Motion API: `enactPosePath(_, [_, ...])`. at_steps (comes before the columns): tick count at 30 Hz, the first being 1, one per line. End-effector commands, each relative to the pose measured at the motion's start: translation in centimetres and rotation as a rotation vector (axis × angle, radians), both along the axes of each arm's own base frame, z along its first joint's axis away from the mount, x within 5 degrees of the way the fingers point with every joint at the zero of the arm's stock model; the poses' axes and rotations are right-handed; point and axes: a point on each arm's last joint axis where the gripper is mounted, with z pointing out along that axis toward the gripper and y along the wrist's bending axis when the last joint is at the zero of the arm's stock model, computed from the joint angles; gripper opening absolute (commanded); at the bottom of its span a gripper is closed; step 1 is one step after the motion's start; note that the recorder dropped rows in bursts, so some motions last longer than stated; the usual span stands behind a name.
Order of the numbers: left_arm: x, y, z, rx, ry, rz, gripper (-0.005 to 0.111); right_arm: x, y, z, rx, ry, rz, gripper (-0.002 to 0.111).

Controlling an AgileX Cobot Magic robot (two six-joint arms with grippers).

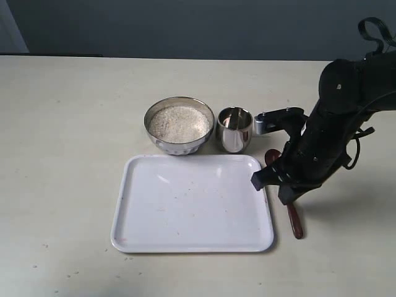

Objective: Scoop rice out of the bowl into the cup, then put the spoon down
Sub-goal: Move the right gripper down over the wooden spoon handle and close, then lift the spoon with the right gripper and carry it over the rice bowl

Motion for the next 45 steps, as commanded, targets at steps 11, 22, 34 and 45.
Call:
enactPosePath(11, [0.0,0.0,0.2,-0.008,-0.019,-0.002,0.001,0.1,-0.3,-0.1,-0.039,-0.007,0.045,0.059])
enactPosePath(22, [0.0,0.0,0.2,-0.008,-0.019,-0.002,0.001,0.1,-0.6,-1.8,-0.109,0.042,0.028,0.041])
enactPosePath(34, [0.0,0.0,0.2,-0.008,-0.019,-0.002,0.001,0.3,-0.6,-2.4,-0.114,0.048,-0.014,0.041])
enactPosePath(45, [0.0,0.0,0.2,-0.008,-0.019,-0.002,0.001,-0.1,-0.4,-4.1,-0.128,0.133,-0.044,0.039])
